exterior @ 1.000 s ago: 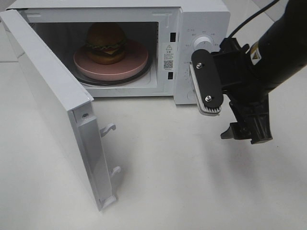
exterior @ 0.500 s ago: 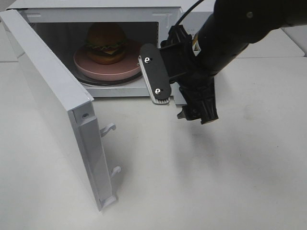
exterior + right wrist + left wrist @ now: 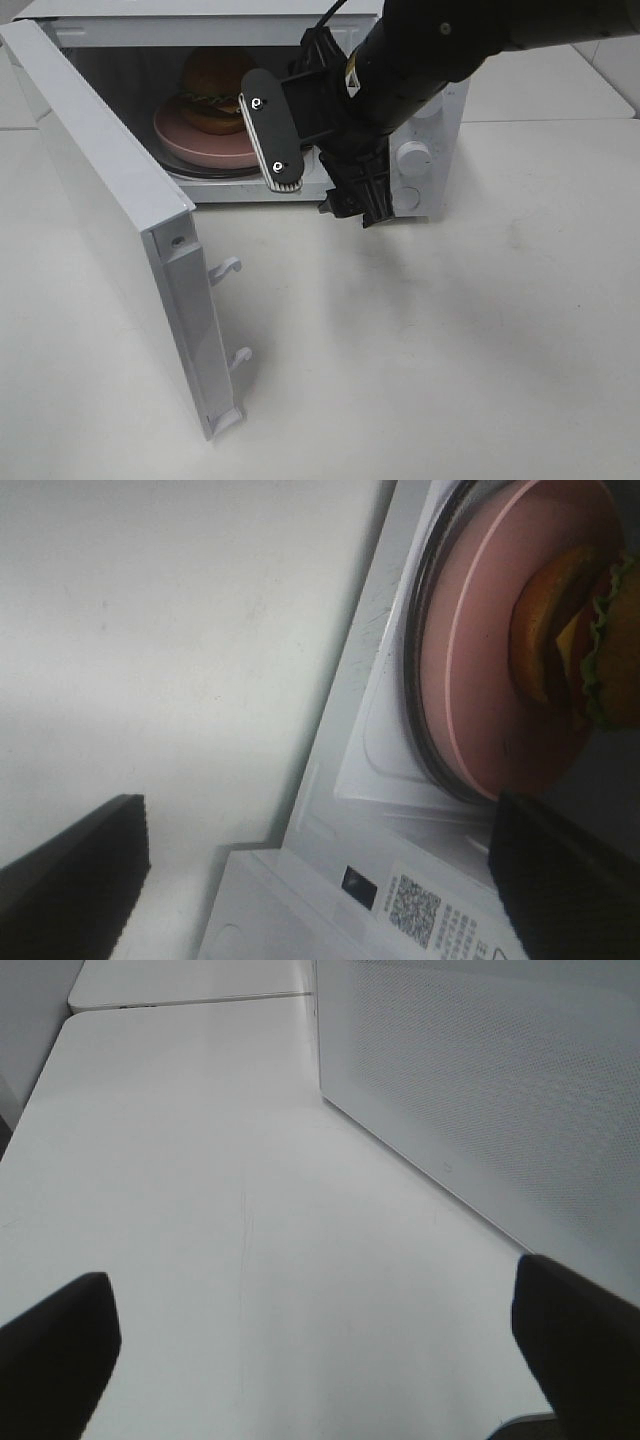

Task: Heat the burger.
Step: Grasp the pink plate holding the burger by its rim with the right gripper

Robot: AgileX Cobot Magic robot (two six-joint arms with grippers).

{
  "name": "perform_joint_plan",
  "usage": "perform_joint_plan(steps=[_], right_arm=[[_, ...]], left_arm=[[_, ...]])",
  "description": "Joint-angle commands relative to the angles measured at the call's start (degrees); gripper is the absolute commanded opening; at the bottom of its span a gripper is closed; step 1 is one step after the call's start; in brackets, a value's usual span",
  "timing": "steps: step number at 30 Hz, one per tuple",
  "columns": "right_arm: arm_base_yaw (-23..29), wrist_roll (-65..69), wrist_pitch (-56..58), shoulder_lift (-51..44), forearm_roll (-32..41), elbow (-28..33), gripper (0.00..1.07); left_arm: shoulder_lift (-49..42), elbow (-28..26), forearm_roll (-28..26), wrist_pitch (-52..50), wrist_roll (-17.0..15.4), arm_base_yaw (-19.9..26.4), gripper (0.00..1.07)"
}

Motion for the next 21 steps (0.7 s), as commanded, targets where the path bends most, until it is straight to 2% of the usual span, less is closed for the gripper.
perform_joint_plan(steps=[1, 13, 21], right_arm=[[0.0, -1.55, -0.8, 2.06, -0.17, -2.41, 0.88], [-0.69, -5.84, -4.64, 6.19, 0.63, -5.79, 0.86], [-0.69, -10.03, -5.1, 10.77, 3.5, -10.2, 0.84]], left_arm=[[-0.23, 0.11, -0.06, -0.86, -0.06, 0.0, 1.0], [-0.23, 0.11, -0.06, -0.86, -0.06, 0.0, 1.0], [-0.23, 0.11, -0.06, -0.86, 0.0, 0.0, 1.0]])
